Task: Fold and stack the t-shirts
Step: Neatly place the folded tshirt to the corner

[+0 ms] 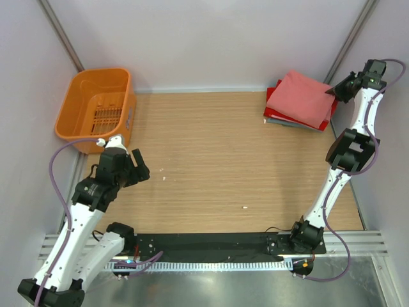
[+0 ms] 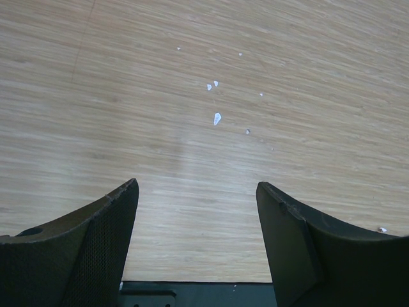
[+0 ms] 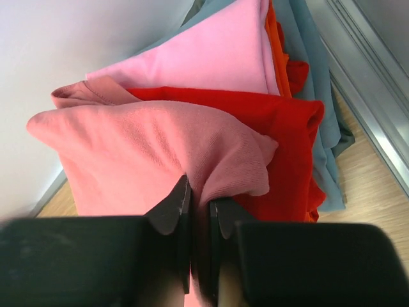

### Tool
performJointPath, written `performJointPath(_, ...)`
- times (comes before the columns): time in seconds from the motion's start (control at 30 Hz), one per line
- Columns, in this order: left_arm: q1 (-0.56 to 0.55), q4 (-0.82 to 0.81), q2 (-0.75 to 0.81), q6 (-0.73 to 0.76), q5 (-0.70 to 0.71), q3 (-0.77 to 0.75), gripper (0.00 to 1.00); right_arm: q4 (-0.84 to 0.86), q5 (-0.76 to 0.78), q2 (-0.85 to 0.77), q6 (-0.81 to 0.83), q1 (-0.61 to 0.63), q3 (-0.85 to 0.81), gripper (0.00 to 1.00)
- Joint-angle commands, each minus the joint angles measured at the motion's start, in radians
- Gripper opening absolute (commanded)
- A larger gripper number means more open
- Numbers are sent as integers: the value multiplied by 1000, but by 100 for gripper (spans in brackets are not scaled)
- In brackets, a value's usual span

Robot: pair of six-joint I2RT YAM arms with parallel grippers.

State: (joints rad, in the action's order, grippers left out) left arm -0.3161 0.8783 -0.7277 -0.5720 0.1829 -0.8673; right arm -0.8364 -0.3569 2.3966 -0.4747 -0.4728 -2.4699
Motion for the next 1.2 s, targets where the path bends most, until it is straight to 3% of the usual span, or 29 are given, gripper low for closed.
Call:
performJointPath(0.0,-1,-38,-4,6,0,-18,75,86,67,24,-65,-38,-41,10)
performJointPath(0.3,0,-35,-18,4,4,-18,75,284,22,87,-117,-38,-98,7)
performJointPath(0.43,0,-35,-26,3,7,-19,75,352,9,142,-124,-36,-77,11)
performJointPath(0.57,0,-35,-35,3,9,-19,75,404,-2,161,-110,-36,-14,37)
performJointPath(0.67,-1,-33,-39,3,10,-19,75,422,13,128,-82,-36,69,51)
performJointPath(0.77,0,-32,-36,4,7,-19,75,373,65,93,-42,-36,80,59)
performJointPath(1.03,0,-41,-3,9,-8,-15,75,186,529,-88,60,-39,60,78)
performJointPath(1.17,-1,-47,8,14,-17,-12,75,154,627,-197,67,-46,58,89)
